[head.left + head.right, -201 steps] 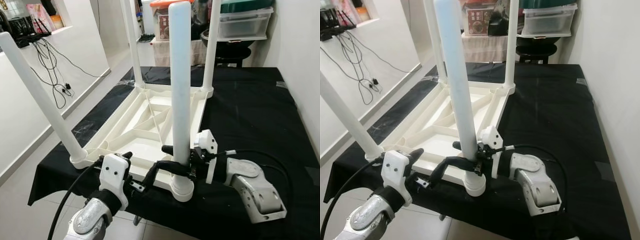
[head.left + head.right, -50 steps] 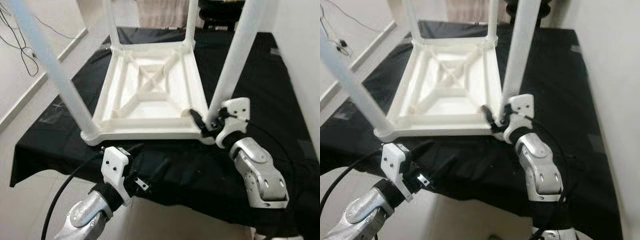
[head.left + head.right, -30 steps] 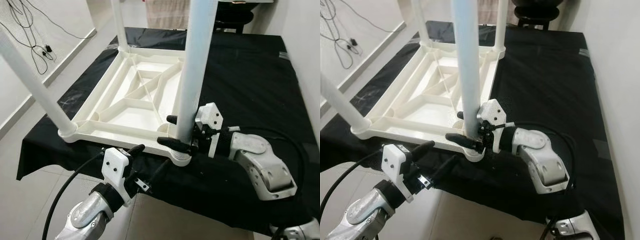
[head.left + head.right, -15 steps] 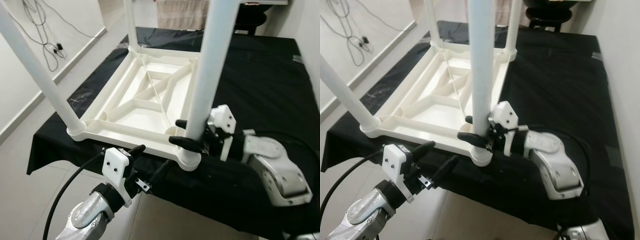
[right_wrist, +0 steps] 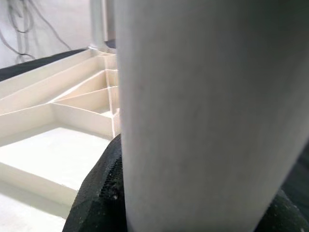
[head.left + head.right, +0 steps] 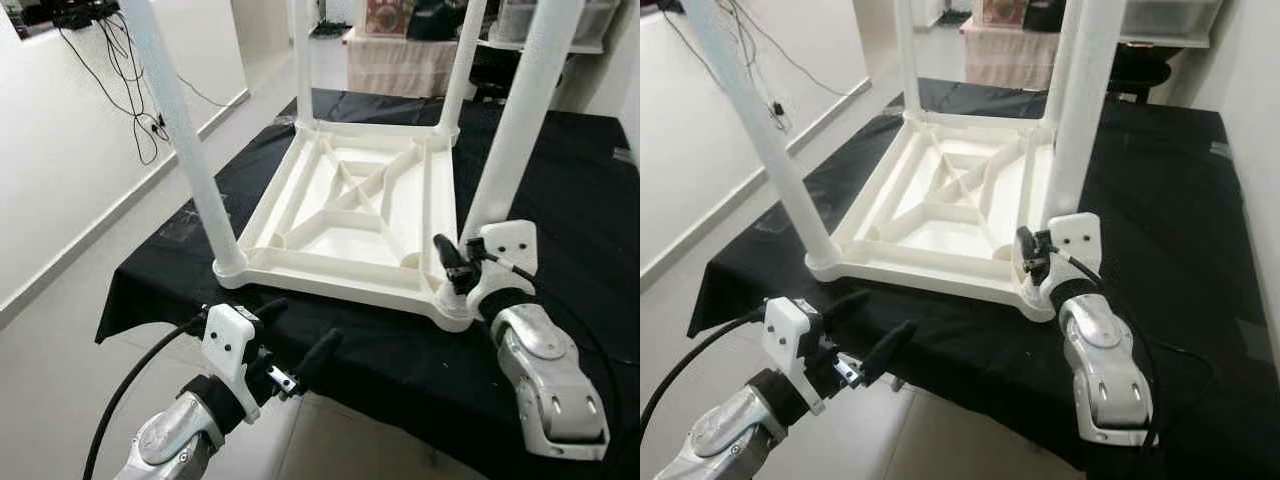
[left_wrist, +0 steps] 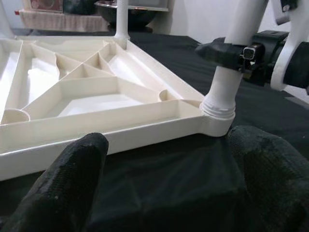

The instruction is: Building children table

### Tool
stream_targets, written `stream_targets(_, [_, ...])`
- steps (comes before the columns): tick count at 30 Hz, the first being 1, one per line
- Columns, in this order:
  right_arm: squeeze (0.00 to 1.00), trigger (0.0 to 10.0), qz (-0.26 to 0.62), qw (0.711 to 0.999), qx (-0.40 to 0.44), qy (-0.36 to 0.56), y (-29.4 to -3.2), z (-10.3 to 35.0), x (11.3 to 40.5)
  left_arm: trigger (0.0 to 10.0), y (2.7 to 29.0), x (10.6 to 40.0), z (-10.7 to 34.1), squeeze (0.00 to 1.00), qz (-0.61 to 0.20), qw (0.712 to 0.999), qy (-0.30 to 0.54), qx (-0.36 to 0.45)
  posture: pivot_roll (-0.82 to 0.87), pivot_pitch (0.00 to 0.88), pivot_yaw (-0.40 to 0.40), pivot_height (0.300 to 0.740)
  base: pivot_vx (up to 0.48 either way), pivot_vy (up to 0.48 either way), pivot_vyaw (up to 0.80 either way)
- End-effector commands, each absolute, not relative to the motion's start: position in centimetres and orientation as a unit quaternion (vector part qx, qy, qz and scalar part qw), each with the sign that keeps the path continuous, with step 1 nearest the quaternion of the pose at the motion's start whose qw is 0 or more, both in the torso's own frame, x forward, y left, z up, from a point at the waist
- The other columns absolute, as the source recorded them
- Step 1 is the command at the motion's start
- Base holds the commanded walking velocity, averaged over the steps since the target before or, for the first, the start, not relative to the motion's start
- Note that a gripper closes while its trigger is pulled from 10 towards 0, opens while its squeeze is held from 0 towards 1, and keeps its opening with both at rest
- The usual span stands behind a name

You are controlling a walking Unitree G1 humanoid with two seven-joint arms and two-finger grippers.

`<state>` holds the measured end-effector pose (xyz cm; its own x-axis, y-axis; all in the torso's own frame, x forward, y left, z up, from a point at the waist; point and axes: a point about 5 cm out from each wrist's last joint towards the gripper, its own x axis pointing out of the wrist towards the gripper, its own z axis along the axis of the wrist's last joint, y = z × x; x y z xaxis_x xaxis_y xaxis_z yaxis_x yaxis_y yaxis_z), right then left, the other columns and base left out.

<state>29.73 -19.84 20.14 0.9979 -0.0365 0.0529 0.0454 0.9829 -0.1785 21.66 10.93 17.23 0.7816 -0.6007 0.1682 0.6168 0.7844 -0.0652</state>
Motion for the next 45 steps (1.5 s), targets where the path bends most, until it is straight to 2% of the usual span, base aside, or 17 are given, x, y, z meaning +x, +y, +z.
stream_targets(1, [0.0, 0.0, -0.065, 0.99, -0.117, 0.048, -20.4, 17.5, 29.3, 10.0, 11.2, 21.7, 17.1, 0.0, -0.32, 0.943, -0.071, -0.058, -0.03, 0.16, 0.041, 0.74, 0.0, 0.0, 0.0])
stream_targets(3, [0.0, 0.0, -0.054, 0.991, -0.114, 0.05, -19.8, 17.4, 29.4, 10.0, 11.2, 21.8, 17.1, 0.0, -0.319, 0.943, -0.071, -0.058, -0.03, 0.16, 0.041, 0.74, 0.0, 0.0, 0.0])
stream_targets(4, [0.0, 3.6, -0.034, 0.992, -0.109, 0.051, -19.0, 17.4, 29.6, 10.0, 11.2, 21.8, 17.1, 0.0, -0.32, 0.943, -0.071, -0.058, -0.03, 0.158, 0.041, 0.74, 0.0, 0.0, 0.0])
stream_targets(5, [0.0, 10.0, -0.012, 0.993, -0.108, 0.045, -18.2, 17.6, 29.8, 10.0, 11.1, 21.8, 17.1, 0.0, -0.32, 0.943, -0.071, -0.059, -0.03, 0.159, 0.043, 0.74, 0.0, 0.0, 0.0])
stream_targets(7, [0.0, 10.0, 0.012, 0.994, -0.105, 0.029, -17.4, 18.0, 30.0, 10.0, 11.1, 21.8, 17.1, 0.0, -0.321, 0.943, -0.071, -0.059, -0.03, 0.159, 0.043, 0.74, 0.0, 0.0, 0.0])
stream_targets(8, [0.36, 10.0, 0.057, 0.994, -0.087, 0.012, -16.4, 18.4, 30.2, 10.0, 11.1, 21.8, 17.1, 0.0, -0.321, 0.943, -0.071, -0.059, -0.03, 0.159, 0.041, 0.74, 0.0, 0.0, 0.0])
stream_targets(9, [0.36, 10.0, 0.086, 0.994, -0.075, 0.0, -15.8, 18.8, 30.3, 10.0, 11.0, 21.8, 17.1, 0.0, -0.321, 0.942, -0.071, -0.06, -0.03, 0.159, 0.041, 0.74, 0.0, 0.0, 0.0])
stream_targets(10, [1.0, 10.0, 0.123, 0.99, -0.058, -0.02, -15.2, 19.5, 30.6, 10.0, 11.0, 21.8, 17.2, 0.0, -0.321, 0.942, -0.071, -0.06, -0.02, 0.16, 0.039, 0.74, 0.0, 0.0, 0.0])
stream_targets(13, [1.0, 10.0, 0.176, 0.983, -0.039, -0.044, -14.6, 20.5, 30.7, 10.0, 11.0, 21.7, 17.2, 0.0, -0.321, 0.942, -0.072, -0.06, -0.02, 0.16, 0.039, 0.74, 0.0, 0.0, 0.0])
stream_targets(14, [1.0, 10.0, 0.275, 0.958, -0.036, -0.072, -13.9, 21.9, 30.6, 10.0, 11.0, 21.7, 17.2, 0.0, -0.321, 0.942, -0.072, -0.061, -0.02, 0.162, 0.039, 0.74, 0.0, 0.0, 0.0])
stream_targets(17, [1.0, 10.0, 0.352, 0.932, -0.054, -0.073, -13.5, 22.5, 30.3, 10.0, 10.9, 21.7, 17.2, 0.0, -0.321, 0.942, -0.073, -0.061, -0.02, 0.162, 0.039, 0.74, 0.0, 0.0, 0.0])
stream_targets(18, [0.0, 10.0, 0.398, 0.91, -0.093, -0.071, -13.4, 22.4, 29.7, 10.0, 10.9, 21.7, 17.2, 0.0, -0.321, 0.942, -0.073, -0.061, -0.02, 0.164, 0.036, 0.74, 0.0, 0.0, 0.0])
stream_targets(19, [0.0, 10.0, 0.398, 0.91, -0.093, -0.071, -13.4, 22.4, 29.7, 10.0, 10.9, 21.7, 17.2, 0.0, -0.321, 0.942, -0.073, -0.061, -0.02, 0.164, 0.036, 0.74, 0.0, 0.0, 0.0])
stream_targets(22, [0.0, 10.0, 0.498, 0.848, -0.177, -0.049, -13.3, 22.0, 29.1, 10.0, 10.8, 21.6, 17.2, 0.0, -0.322, 0.942, -0.073, -0.063, -0.01, 0.167, 0.03, 0.74, 0.0, 0.0, 0.0])
stream_targets(30, [0.0, 9.5, 0.561, 0.807, -0.179, -0.048, -12.9, 22.4, 30.1, 10.0, 10.7, 21.5, 17.2, 0.0, -0.32, 0.943, -0.073, -0.063, 0.0, 0.168, 0.026, 0.74, 0.0, 0.0, 0.0])
stream_targets(32, [0.0, 0.0, 0.591, 0.787, -0.171, -0.042, -12.7, 22.3, 30.0, 10.0, 10.6, 21.5, 17.2, 0.0, -0.32, 0.943, -0.073, -0.064, -0.01, 0.169, 0.025, 0.74, 0.0, 0.0, 0.0])
stream_targets(45, [0.0, 0.0, 0.638, 0.758, -0.137, -0.026, -13.4, 21.9, 29.6, 10.0, 10.6, 21.5, 17.2, 0.0, -0.322, 0.942, -0.074, -0.066, -0.03, 0.172, 0.025, 0.74, 0.0, 0.0, 0.0])
